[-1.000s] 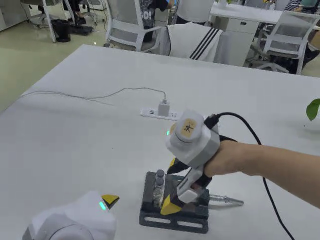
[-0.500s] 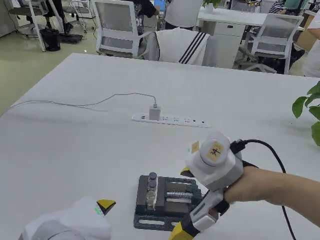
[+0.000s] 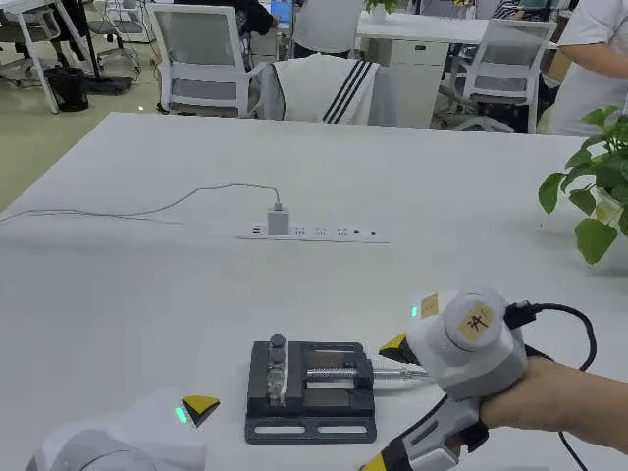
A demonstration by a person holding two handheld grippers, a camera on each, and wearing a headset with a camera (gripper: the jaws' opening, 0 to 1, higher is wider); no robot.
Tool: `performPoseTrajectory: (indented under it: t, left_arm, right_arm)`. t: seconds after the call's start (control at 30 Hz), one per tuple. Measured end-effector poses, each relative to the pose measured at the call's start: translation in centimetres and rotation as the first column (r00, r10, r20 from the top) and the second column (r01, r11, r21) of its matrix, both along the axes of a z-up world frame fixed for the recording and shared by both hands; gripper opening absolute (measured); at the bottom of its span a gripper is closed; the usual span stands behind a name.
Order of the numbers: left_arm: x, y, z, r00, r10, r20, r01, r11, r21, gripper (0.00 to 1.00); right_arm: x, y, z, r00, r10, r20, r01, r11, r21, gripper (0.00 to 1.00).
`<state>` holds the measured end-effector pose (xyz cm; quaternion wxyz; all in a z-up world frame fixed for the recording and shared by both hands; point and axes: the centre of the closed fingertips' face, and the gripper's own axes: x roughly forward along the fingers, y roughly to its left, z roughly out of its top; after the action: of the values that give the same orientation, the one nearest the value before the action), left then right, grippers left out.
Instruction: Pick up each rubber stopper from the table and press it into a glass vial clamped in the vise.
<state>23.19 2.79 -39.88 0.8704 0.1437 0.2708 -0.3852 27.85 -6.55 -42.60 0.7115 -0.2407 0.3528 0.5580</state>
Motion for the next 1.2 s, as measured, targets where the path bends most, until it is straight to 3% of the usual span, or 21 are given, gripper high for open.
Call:
performPoseTrajectory:
  t: [0.37,0.7,0.97,1.0,1.2]
  left_arm:
    - [-0.2,-2.3,-0.6,0.996,-0.082,-0.031,0.083,0.996,0.037,0.72]
    - [0.6,-4.5,-0.4,0.989,-0.140,-0.051,0.143,0.987,0.070,0.61]
    - [0.5,-5.9,-1.3,0.974,-0.208,-0.093,0.220,0.964,0.148,0.55]
    - [0.5,-6.0,-1.7,0.970,-0.214,-0.114,0.231,0.959,0.162,0.54]
    - [0.7,-6.9,-2.4,0.954,-0.255,-0.160,0.284,0.937,0.203,0.49]
  right_arm:
    - [-2.1,-3.6,-0.4,0.998,-0.065,0.003,0.065,0.998,0.022,0.98]
    - [-3.5,-6.2,-0.3,0.993,-0.114,0.007,0.113,0.992,0.056,0.97]
    - [-4.7,-8.1,-0.6,0.994,-0.109,0.010,0.108,0.992,0.061,0.97]
    - [-4.8,-8.3,-0.6,0.994,-0.111,0.009,0.111,0.992,0.067,0.97]
    - [-5.6,-8.9,-0.1,0.992,-0.127,0.004,0.125,0.985,0.116,0.97]
